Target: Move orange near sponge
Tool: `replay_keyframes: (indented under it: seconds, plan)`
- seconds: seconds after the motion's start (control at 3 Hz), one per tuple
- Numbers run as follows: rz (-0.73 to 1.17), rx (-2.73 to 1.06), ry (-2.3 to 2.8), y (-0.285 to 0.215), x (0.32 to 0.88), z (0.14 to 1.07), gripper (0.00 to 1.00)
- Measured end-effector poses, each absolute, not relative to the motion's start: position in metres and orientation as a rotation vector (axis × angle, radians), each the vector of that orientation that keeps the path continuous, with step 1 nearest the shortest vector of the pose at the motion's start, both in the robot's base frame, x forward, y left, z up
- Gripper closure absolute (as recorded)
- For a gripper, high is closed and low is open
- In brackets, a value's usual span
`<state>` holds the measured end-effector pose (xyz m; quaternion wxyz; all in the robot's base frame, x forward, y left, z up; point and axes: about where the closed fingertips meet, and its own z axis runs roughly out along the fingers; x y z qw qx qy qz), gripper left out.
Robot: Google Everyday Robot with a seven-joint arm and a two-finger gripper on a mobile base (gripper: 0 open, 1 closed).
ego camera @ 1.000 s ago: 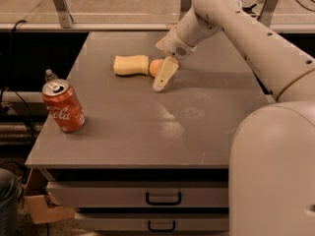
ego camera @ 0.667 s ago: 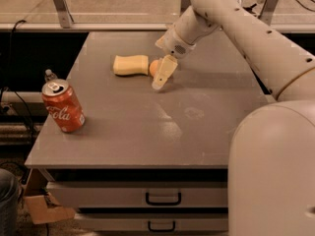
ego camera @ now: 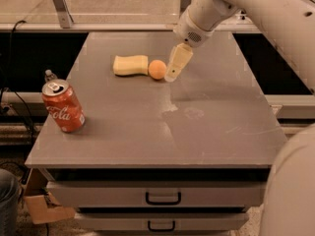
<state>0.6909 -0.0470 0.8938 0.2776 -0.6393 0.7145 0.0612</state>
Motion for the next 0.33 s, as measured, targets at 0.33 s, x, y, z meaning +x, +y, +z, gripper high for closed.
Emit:
replay_keyframes:
  seconds: [0.33]
  plan:
    - [0.161,-1.72,1.919,-0.0453,0.6875,0.8958,0.0]
